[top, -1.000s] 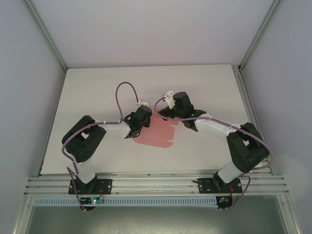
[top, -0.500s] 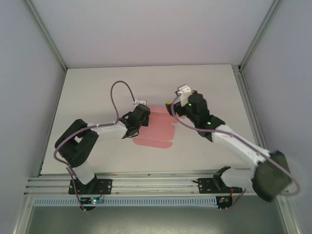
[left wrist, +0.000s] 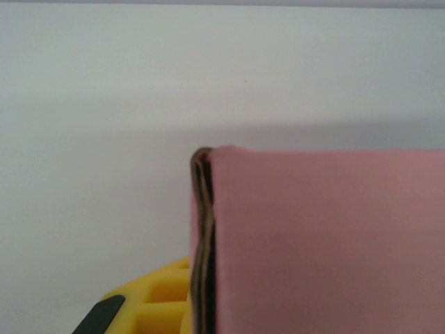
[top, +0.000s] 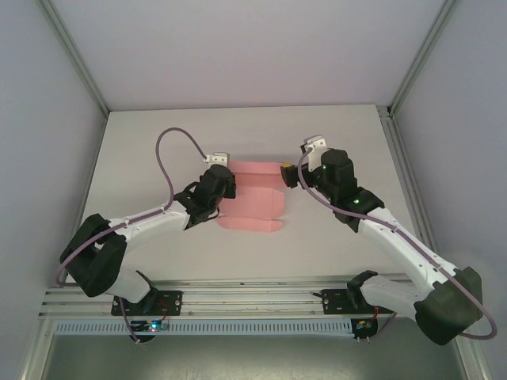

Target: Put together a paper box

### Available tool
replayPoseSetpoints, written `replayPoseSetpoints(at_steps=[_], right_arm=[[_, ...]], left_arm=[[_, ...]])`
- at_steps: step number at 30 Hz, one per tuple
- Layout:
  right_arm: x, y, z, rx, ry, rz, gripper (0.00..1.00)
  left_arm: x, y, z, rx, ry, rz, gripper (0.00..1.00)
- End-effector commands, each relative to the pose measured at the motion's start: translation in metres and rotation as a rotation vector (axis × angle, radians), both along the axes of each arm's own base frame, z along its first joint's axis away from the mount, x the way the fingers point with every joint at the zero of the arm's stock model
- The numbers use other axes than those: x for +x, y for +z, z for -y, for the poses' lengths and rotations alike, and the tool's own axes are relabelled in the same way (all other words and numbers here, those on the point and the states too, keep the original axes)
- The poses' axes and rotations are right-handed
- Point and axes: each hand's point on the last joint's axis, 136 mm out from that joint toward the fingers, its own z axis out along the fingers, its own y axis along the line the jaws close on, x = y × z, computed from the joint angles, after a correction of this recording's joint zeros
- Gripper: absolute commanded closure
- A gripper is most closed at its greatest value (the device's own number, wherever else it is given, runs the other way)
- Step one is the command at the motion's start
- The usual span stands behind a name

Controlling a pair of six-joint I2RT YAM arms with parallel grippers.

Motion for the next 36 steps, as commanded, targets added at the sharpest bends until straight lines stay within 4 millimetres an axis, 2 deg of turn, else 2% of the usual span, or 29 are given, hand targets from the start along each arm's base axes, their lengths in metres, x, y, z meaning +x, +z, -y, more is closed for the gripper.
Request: replayPoseSetpoints(at_steps=[1,5,9,14,17,21,25,30,34,36], right_arm=[[-0.005,-0.022,-0.012,0.012,0.068,-0.067,0.02],[0.0,-0.032,-0.019,0.027,0.084,-0.062,0.02],[0.007,-0.032,-0.029,0.07,0.099,-0.022,0.02],[0.005,-0.017,-0.057,0.237,0.192,0.066,0.02],[0.002,0.0,-0.059,0.377,0.196,0.14,0.02],[-0.003,0.01,-0.052,0.484,0.161,0.19,0.02],[-0.005,0.013,-0.039,0.517,0.098,0.21,0.02],[-0.015,0.015,-0.015,0.485,0.017,0.204,0.02],[-0.037,0.013,-0.001,0.409,0.001,0.139,0.02],[-0.046,0.009,0.014,0.401,-0.049,0.128,0.02]], left_arm=[[-0.001,-0.001,-0.007,-0.014,0.026,-0.012,1.0],[-0.002,0.003,-0.001,-0.048,0.012,-0.024,1.0],[-0.005,0.008,0.008,-0.102,-0.032,-0.014,1.0],[-0.006,0.008,0.016,-0.15,-0.051,-0.034,1.0],[-0.007,0.007,0.021,-0.189,-0.056,-0.05,1.0],[-0.009,0.012,0.032,-0.294,-0.065,-0.074,1.0],[-0.012,0.029,0.039,-0.371,-0.086,-0.062,1.0],[-0.014,0.039,0.019,-0.37,-0.005,-0.027,1.0],[-0.015,0.037,-0.006,-0.364,0.064,-0.007,1.0],[-0.016,0.037,-0.012,-0.384,0.061,-0.01,1.0]])
